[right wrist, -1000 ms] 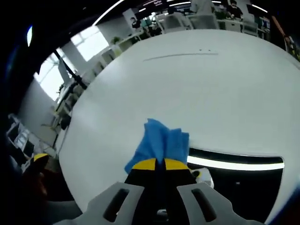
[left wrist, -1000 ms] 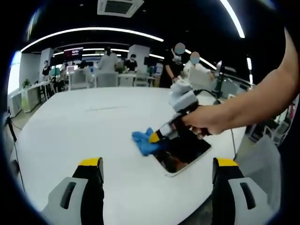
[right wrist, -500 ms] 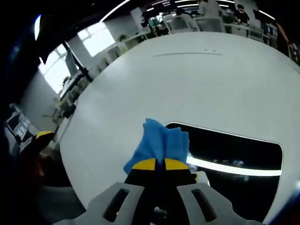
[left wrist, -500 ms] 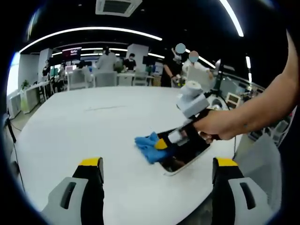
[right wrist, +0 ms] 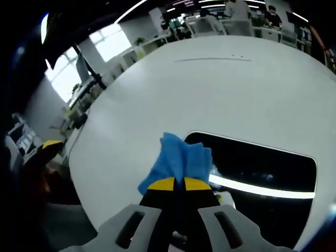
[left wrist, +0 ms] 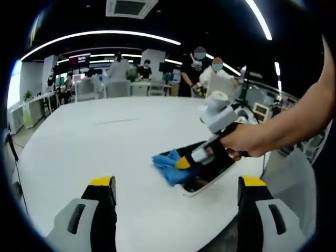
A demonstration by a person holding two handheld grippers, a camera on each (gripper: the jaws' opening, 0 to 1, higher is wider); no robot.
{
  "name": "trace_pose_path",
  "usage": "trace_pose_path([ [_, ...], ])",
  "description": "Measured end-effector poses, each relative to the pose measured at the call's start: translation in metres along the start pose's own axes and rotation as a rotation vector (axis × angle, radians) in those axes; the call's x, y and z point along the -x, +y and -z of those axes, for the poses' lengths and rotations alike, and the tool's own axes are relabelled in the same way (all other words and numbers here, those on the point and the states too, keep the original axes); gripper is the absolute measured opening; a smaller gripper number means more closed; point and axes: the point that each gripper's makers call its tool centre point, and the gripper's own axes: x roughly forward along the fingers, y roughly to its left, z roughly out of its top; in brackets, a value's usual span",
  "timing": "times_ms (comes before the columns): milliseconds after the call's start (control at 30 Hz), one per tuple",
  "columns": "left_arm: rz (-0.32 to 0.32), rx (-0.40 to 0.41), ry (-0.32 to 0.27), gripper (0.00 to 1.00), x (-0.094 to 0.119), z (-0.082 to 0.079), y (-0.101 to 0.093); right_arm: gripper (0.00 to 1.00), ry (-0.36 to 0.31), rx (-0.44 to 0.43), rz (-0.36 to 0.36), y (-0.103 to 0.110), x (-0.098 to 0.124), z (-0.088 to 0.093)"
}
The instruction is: Wipe the mirror surface with the cleaning cloth until all visible marks leave the cleaned area.
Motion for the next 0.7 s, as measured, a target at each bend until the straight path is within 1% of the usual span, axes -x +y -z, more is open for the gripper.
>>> trace_pose_path([
  [300, -0.006, 0.001, -0.008, 0.96, 0.001, -0.002, 0.0, 0.0, -0.015, 0.019, 0.007, -0.007, 0.004, 0.003],
  [533, -0.01, 0.003, -0.012, 0.96, 0.001, -0.003, 0.0, 0.0, -0.016, 0.005, 0.023, -0.023, 0.013, 0.005],
  [700, -0.01, 0.003, -0.012, 0.96, 0.0, -0.003, 0.0, 0.0, -0.016, 0.01, 0.032, -0.032, 0.018, 0.008],
])
